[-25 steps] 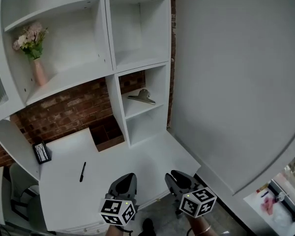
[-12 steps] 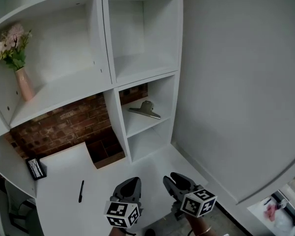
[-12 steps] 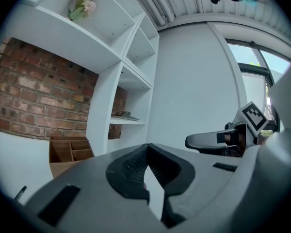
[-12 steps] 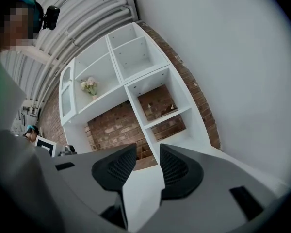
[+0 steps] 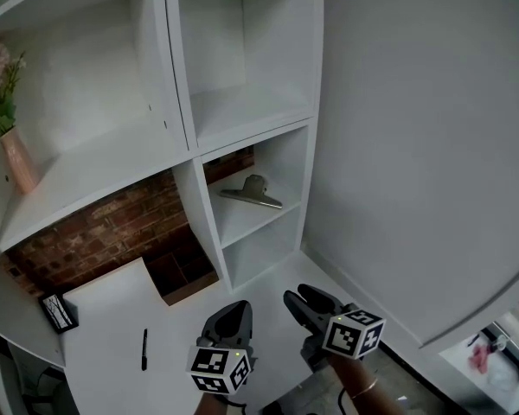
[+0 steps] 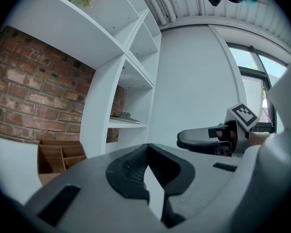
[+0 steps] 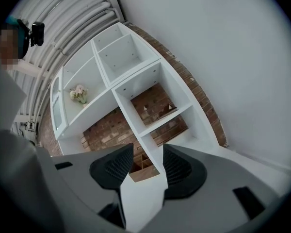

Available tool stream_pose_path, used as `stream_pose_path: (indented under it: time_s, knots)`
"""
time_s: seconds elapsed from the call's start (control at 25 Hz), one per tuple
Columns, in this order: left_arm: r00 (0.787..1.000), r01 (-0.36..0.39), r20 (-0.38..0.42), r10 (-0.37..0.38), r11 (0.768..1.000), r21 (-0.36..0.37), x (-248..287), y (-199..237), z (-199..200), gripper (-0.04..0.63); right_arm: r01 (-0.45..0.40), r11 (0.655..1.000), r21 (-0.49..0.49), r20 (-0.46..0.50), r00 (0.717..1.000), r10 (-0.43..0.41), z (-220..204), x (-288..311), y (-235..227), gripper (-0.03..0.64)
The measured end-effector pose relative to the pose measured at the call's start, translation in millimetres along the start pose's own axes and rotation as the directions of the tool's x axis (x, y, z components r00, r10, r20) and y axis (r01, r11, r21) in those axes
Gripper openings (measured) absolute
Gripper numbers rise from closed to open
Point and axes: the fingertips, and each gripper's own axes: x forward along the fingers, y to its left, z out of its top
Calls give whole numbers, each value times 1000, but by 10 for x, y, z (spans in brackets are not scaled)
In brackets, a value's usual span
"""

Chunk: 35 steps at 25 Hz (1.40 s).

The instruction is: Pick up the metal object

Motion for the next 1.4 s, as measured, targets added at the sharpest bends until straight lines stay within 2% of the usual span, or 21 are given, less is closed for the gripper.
stream_pose_path:
  time_s: [0.56, 1.12, 1.4]
  knots:
    - [1000, -11, 4, 11, 1000, 16, 485, 157, 148, 9, -47, 997, 54, 76, 996, 43, 642, 496, -370, 184]
    - [996, -88, 22, 88, 996, 2, 1023, 222, 350, 9, -188, 982, 37, 43, 982, 186, 1138, 1148, -498, 192]
    - [989, -147, 25, 146, 989, 13, 1295, 276, 489, 9, -227, 973, 49, 33, 974, 225, 1398, 1503, -666, 193]
